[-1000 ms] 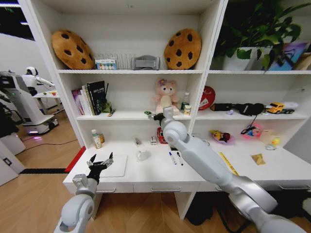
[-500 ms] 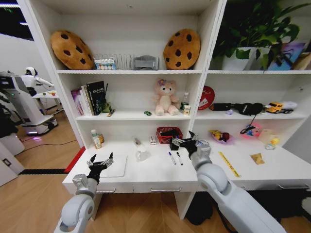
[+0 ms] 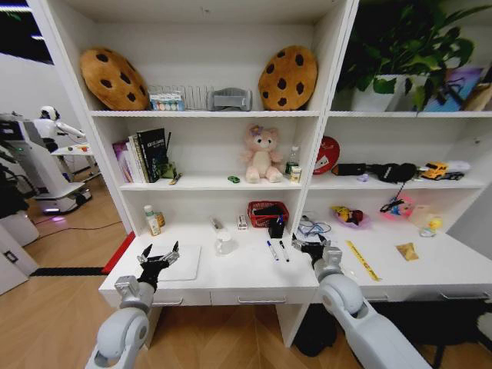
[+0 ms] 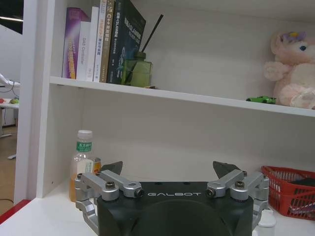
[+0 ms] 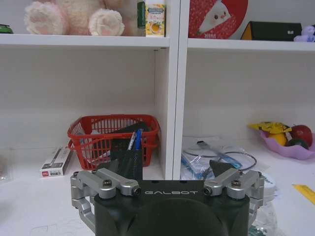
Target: Organize the objects on the table.
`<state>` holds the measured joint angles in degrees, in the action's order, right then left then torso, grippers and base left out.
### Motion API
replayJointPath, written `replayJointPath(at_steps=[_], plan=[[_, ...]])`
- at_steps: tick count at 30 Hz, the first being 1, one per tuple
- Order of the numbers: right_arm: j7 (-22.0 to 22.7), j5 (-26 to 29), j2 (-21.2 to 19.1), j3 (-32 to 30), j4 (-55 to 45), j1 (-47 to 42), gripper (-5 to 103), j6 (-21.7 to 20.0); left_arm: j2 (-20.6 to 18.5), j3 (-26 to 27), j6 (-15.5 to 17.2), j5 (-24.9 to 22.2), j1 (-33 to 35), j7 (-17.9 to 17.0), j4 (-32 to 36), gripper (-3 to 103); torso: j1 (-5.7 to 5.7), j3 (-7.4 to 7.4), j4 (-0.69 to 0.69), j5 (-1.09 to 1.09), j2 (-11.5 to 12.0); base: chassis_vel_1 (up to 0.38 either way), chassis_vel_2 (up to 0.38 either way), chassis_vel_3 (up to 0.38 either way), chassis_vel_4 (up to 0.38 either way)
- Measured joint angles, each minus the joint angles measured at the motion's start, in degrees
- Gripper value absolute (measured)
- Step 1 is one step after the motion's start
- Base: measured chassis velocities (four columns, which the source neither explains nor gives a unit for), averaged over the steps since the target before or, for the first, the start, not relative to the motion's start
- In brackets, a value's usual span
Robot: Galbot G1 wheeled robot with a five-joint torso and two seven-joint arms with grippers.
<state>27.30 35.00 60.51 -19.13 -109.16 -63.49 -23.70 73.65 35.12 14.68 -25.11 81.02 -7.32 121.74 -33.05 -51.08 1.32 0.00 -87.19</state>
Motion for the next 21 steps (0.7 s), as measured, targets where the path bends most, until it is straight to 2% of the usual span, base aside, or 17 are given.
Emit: replayJointPath(at_steps=[4,7,12,18,21], plan=[[-0.4,1.7,1.0,0.7,1.9,2.2,100,-1.2,0.0,0.0,0.0,0.0,0.0,0.0,0.0,100,0.0,0.0,-0.01,-0.01,0.0,0.0,0.0,0.0,0.0],[-2.4,4.3,1.9,1.9,5.6,5.6,100,-2.1,0.0,0.0,0.0,0.0,0.0,0.0,0.0,100,0.0,0.0,-0.01,-0.01,0.0,0.0,0.0,0.0,0.0],[-3.0,4.5,2.0,2.7,9.6,8.3,100,-2.3,0.0,0.0,0.0,0.0,0.0,0.0,0.0,100,0.0,0.0,0.0,0.0,0.0,0.0,0.0,0.0,0.0],[-2.2,6.1,2.0,4.1,16.2,12.6,100,-6.1,0.0,0.0,0.0,0.0,0.0,0.0,0.0,100,0.0,0.0,0.0,0.0,0.0,0.0,0.0,0.0,0.0],[-2.7,6.3,2.5,4.7,18.4,14.1,100,-6.3,0.0,0.0,0.0,0.0,0.0,0.0,0.0,100,0.0,0.0,0.0,0.0,0.0,0.0,0.0,0.0,0.0]])
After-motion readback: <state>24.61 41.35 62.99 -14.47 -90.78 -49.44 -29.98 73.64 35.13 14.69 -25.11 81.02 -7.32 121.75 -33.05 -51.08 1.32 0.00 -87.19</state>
